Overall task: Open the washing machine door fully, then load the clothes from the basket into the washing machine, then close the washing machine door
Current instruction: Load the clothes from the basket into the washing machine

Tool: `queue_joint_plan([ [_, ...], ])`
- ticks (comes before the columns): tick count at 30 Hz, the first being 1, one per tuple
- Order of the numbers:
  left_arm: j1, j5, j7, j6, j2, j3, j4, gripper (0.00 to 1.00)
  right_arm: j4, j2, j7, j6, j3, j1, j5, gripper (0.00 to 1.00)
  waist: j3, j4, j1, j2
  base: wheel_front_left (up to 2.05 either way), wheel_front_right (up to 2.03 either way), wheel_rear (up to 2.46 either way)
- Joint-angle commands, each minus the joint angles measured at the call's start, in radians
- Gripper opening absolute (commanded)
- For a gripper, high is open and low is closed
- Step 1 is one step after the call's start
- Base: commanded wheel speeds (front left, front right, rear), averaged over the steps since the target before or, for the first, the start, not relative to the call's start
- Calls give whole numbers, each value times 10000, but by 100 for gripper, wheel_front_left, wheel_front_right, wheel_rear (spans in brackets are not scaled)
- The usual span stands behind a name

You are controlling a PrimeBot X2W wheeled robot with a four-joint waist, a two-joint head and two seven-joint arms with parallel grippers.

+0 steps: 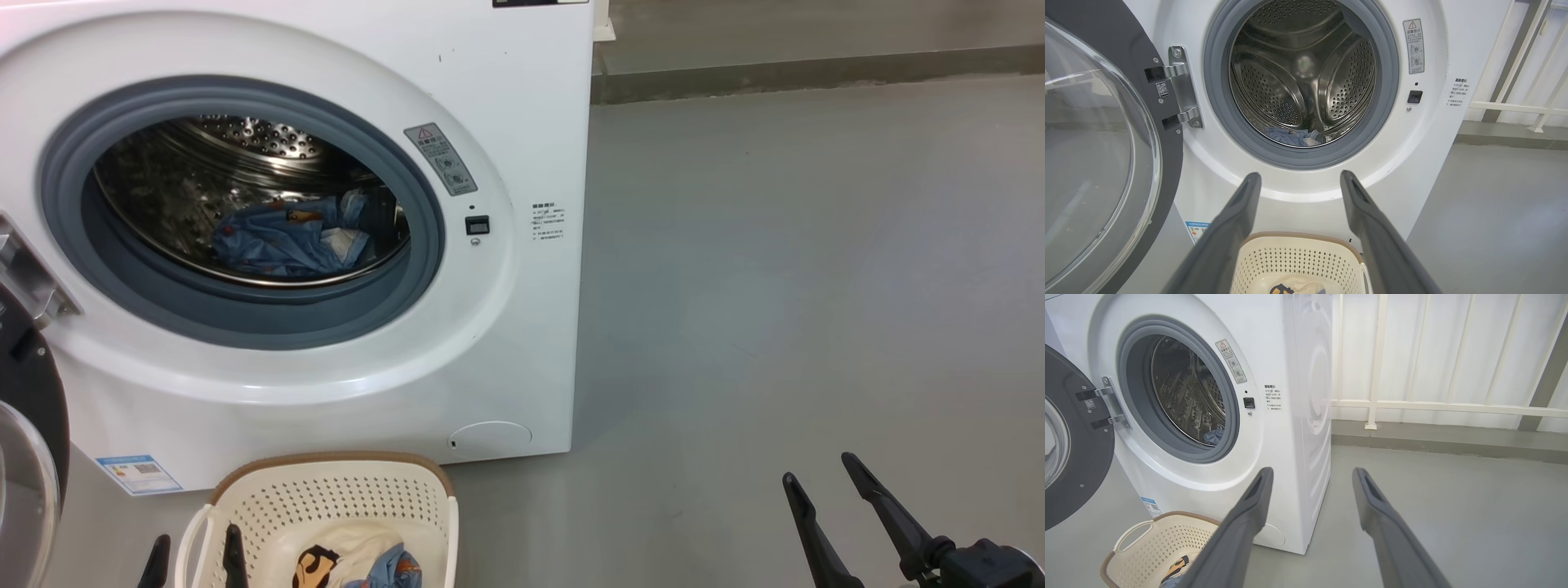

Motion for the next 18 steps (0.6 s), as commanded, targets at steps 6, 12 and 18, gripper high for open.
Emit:
queue_joint_plan([
  [6, -350, -7, -53, 20, 222, 298, -52, 100, -291, -206, -48, 16, 241, -239, 20, 100, 129, -14, 0, 0, 0, 0, 0],
  [12, -568, -146, 145, -160, 221, 114, 358, 100, -327, -213, -48, 16, 242, -257, 65, 100, 321, -40, 0, 0, 0, 0, 0],
  [18, -1301, -489, 885, -623, 157, -293, 1426, 100, -483, -259, -48, 16, 213, -511, 137, 100, 993, -87, 0, 0, 0, 0, 0],
])
